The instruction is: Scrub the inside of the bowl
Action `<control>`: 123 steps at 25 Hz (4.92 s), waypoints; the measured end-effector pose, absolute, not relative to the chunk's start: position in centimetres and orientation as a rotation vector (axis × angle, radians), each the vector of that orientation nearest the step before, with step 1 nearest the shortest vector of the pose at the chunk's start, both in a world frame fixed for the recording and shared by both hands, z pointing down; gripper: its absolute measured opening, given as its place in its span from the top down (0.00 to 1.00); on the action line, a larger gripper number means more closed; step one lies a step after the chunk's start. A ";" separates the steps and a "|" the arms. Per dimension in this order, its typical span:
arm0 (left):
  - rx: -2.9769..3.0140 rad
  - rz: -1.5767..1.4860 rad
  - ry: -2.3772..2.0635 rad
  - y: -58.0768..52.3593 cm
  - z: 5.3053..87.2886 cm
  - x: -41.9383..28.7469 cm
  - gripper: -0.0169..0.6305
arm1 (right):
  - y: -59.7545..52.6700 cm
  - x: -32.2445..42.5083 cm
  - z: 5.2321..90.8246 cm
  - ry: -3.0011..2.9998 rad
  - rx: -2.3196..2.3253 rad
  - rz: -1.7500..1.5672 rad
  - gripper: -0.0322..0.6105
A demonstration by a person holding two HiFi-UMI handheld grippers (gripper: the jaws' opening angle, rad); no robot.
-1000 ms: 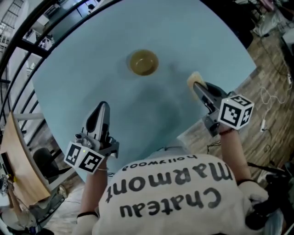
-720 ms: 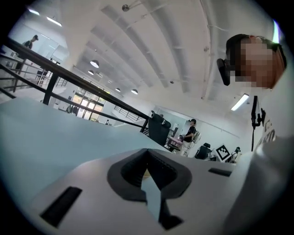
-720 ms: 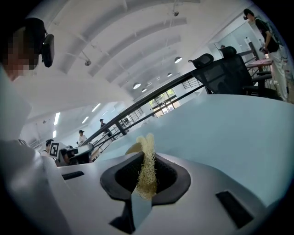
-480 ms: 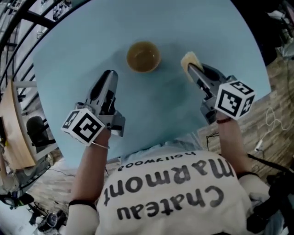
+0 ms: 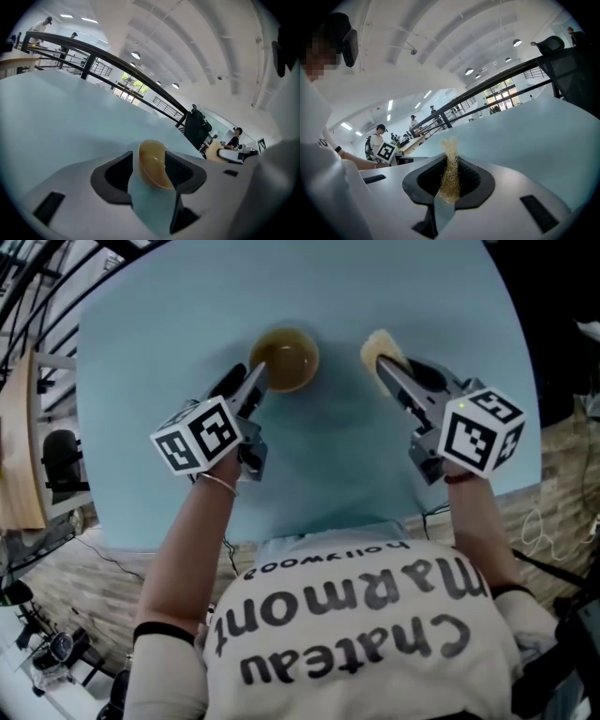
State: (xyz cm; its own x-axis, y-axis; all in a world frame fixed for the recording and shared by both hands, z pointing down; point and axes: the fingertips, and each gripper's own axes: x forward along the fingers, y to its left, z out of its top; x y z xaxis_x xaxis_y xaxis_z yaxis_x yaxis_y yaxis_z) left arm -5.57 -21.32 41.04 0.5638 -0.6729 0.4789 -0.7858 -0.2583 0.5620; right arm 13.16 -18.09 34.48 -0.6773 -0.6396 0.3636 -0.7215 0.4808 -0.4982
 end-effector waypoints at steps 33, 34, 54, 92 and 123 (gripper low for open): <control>2.132 0.415 -1.379 -17.9 38.8 0.1 0.93 | -16.2 6.9 36.7 -2.738 0.822 1.129 0.85; 2.156 0.429 -1.369 -17.7 39.0 -0.2 0.93 | -16.0 6.2 37.3 -2.731 0.816 1.134 0.85; 2.513 0.673 -1.226 -16.2 37.9 3.0 0.91 | -14.6 4.7 40.9 -2.621 0.819 1.223 0.85; 2.550 0.711 -1.261 -16.7 38.2 4.0 0.90 | -15.8 9.5 43.2 -2.514 0.962 1.233 0.85; 2.497 0.659 -1.333 -15.7 38.5 1.8 0.91 | -13.0 6.9 43.7 -2.398 0.892 1.040 0.85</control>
State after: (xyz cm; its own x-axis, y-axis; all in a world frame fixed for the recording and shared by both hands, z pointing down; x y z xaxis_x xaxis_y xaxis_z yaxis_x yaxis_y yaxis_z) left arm 1.76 -15.74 38.50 0.4834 -0.7247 0.4910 -0.8304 -0.5572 -0.0048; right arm 6.85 -12.98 43.68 -0.7277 -0.4010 0.5564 -0.6802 0.5254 -0.5110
